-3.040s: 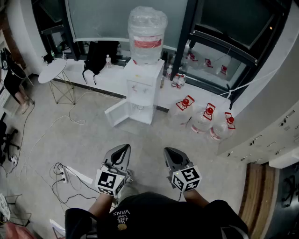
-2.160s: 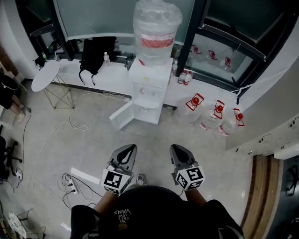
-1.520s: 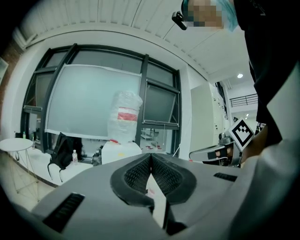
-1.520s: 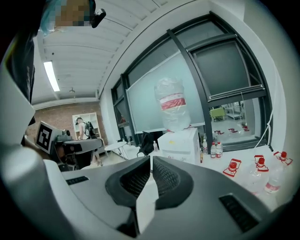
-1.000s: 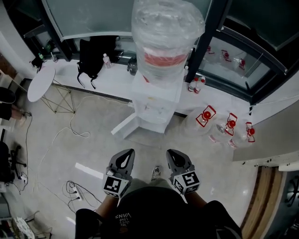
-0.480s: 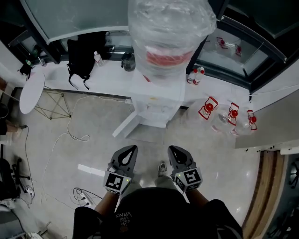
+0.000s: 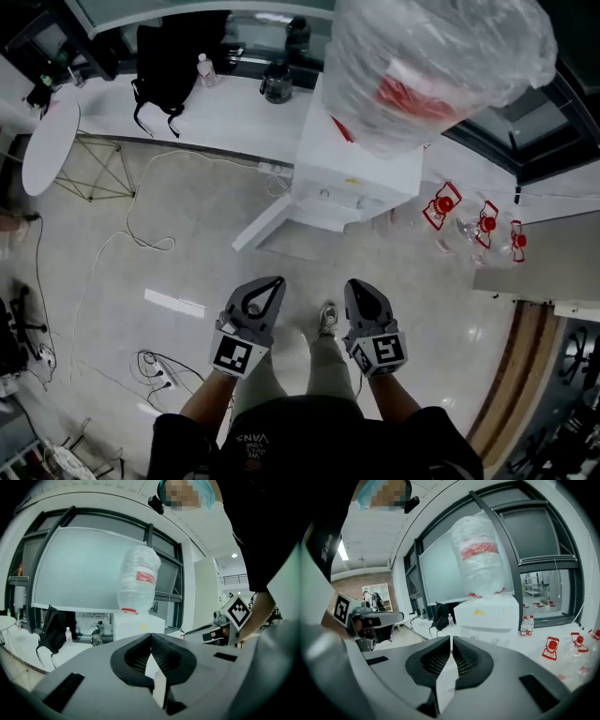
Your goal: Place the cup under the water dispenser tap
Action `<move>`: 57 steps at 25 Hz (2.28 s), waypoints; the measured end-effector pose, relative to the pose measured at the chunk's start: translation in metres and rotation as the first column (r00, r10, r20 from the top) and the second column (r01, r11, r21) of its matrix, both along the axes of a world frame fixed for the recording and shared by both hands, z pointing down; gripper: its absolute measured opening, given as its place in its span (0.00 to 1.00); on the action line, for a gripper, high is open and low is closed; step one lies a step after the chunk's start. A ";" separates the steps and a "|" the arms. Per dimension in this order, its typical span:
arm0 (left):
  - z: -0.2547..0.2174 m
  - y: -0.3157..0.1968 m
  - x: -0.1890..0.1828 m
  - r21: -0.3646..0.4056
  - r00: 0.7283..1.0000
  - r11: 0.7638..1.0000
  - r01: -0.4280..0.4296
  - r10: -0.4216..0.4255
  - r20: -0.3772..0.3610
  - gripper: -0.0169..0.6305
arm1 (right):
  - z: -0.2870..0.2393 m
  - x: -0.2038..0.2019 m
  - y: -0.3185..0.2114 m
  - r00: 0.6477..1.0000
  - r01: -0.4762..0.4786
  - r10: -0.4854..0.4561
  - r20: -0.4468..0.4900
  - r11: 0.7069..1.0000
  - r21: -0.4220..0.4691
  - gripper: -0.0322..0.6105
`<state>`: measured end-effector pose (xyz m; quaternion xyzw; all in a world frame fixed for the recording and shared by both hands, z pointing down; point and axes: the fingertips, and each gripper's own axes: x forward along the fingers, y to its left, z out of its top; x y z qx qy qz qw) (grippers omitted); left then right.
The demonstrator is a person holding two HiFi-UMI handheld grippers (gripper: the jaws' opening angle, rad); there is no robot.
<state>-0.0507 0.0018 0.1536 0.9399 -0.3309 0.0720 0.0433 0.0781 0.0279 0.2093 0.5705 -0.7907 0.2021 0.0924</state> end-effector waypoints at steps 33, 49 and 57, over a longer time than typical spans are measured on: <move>0.402 -0.041 -0.021 -0.036 0.999 0.999 -0.018 0.017 -0.032 0.06 | 0.506 -0.001 -0.156 0.989 -0.105 0.094 -0.115 0.991 -0.087 0.12; 0.489 -0.072 0.001 0.043 0.998 0.998 -0.049 0.050 -0.023 0.06 | 0.649 0.029 -0.245 0.960 0.014 -0.045 -0.277 0.994 -0.113 0.31; 0.496 -0.059 0.001 0.059 0.999 0.997 -0.050 0.049 0.011 0.06 | 0.711 0.039 -0.266 0.970 -0.096 0.049 -0.240 0.978 -0.188 0.32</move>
